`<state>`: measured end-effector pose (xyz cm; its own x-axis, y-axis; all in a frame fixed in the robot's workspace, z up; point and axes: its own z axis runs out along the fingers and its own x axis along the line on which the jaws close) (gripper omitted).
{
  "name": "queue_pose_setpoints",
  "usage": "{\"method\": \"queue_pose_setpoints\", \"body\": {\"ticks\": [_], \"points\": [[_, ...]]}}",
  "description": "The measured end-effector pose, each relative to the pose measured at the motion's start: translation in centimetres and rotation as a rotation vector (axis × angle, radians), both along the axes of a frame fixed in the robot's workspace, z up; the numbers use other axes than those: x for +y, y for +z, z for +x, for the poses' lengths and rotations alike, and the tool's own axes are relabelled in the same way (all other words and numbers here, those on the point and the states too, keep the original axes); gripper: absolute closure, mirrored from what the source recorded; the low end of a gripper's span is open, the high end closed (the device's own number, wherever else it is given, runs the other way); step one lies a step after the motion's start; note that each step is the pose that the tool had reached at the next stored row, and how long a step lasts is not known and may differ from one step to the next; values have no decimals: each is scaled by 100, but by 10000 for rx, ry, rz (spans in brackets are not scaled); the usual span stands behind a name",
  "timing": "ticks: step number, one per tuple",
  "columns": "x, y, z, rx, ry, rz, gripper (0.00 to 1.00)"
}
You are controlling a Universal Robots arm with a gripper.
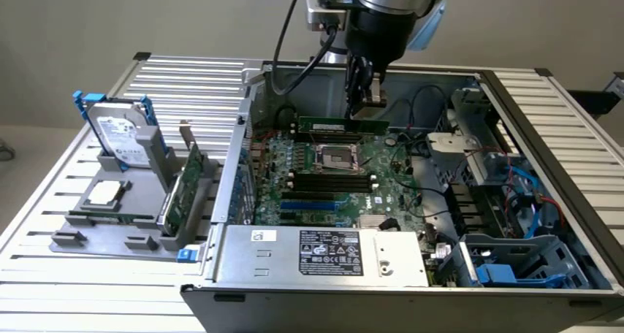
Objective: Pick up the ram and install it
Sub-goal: 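Pick up the ram and move it above insertion slot, then insert the ram into the slot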
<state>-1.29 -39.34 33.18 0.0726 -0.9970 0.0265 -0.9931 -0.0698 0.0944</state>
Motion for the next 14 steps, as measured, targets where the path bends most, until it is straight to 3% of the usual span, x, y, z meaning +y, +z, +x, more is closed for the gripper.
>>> {"method": "queue_pose_setpoints", "body": {"ticks": [14], "points": [[0, -21, -3, 1, -4, -6, 86]]}}
